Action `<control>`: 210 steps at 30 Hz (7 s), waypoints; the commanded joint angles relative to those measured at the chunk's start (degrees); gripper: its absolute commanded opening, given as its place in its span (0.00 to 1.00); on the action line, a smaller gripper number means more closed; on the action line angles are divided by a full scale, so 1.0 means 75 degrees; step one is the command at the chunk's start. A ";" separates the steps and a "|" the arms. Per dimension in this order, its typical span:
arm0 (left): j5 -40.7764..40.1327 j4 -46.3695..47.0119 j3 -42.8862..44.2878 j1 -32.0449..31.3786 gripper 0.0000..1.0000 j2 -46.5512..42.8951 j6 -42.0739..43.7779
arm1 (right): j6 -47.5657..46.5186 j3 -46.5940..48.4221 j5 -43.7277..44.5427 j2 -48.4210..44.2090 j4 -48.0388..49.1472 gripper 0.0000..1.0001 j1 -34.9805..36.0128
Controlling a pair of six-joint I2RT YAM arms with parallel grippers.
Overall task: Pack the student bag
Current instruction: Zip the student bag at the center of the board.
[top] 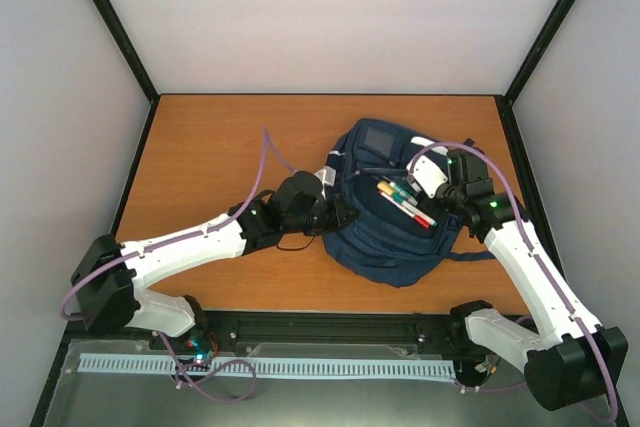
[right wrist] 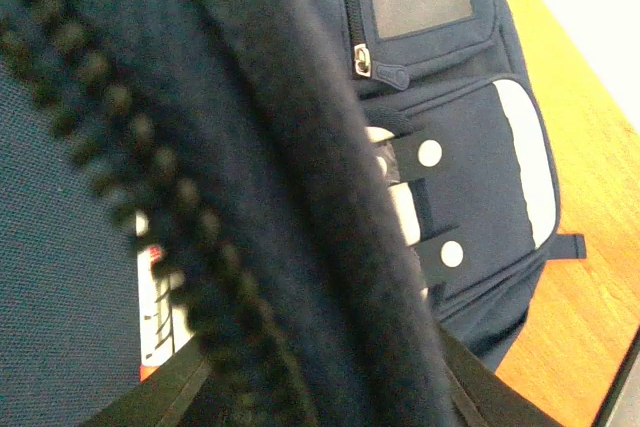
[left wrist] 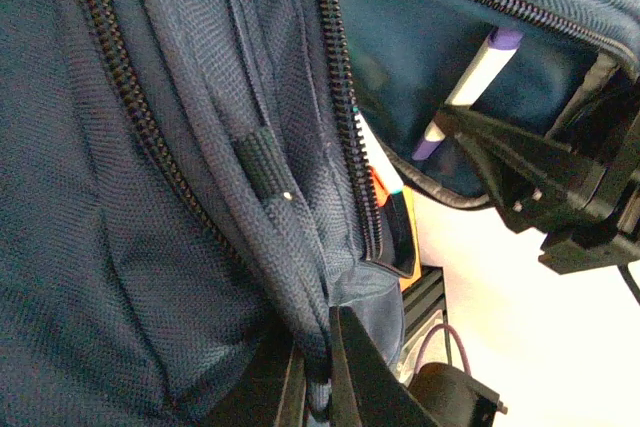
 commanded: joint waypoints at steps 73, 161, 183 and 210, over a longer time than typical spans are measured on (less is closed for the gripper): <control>0.3319 0.0349 -0.0042 0.1811 0.55 0.1854 0.8978 | -0.2352 0.0564 -0.2679 0.1963 -0.3201 0.60 -0.0462; 0.4519 0.1492 0.0781 -0.0144 0.01 0.3119 0.2480 | -0.0891 0.0185 -0.1096 0.3422 -0.1201 0.61 -0.2594; 0.2871 0.3670 -0.0171 -0.1166 0.03 0.3481 0.0850 | 0.0616 0.0895 -0.1818 0.4954 -0.0951 0.55 0.0133; -0.0703 -0.0259 -0.0513 -0.1110 0.58 0.0880 -0.0428 | -0.0122 0.0243 -0.1352 0.0885 -0.2585 0.65 0.0033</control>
